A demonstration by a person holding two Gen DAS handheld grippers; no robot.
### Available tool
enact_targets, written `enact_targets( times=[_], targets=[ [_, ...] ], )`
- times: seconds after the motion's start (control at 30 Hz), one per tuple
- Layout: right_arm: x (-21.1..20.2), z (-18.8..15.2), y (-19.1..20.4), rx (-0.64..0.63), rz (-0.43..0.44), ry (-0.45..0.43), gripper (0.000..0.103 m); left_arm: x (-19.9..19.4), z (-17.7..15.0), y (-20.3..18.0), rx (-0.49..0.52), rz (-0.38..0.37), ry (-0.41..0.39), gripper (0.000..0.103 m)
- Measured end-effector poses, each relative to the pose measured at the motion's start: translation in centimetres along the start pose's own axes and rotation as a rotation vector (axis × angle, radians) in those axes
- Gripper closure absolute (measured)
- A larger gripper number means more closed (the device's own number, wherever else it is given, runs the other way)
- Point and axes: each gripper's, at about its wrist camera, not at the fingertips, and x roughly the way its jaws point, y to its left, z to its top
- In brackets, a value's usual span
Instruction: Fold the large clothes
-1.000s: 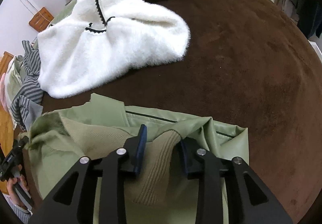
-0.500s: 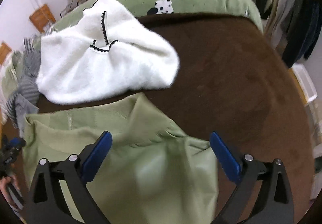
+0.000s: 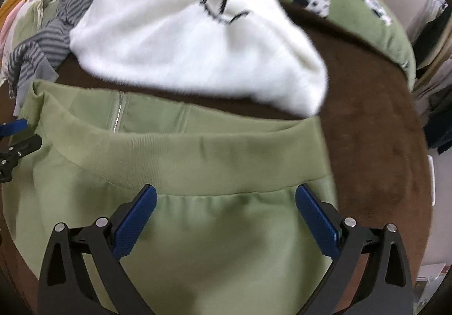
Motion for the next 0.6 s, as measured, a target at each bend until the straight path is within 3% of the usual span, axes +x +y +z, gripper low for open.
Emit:
enact_targets(
  times=[0.23, 0.6],
  targets=[
    [3.9, -0.7, -1.0, 0.096, 0.028, 0.026, 0.006, 3.6, -0.8, 1.5, -0.025, -0.002, 0.056, 0.006],
    [5.7, -0.5, -2.7, 0.199, 0.039, -0.072, 0.005, 5.8, -0.2, 2.9, -0.093, -0.018, -0.025, 0.005]
  ],
)
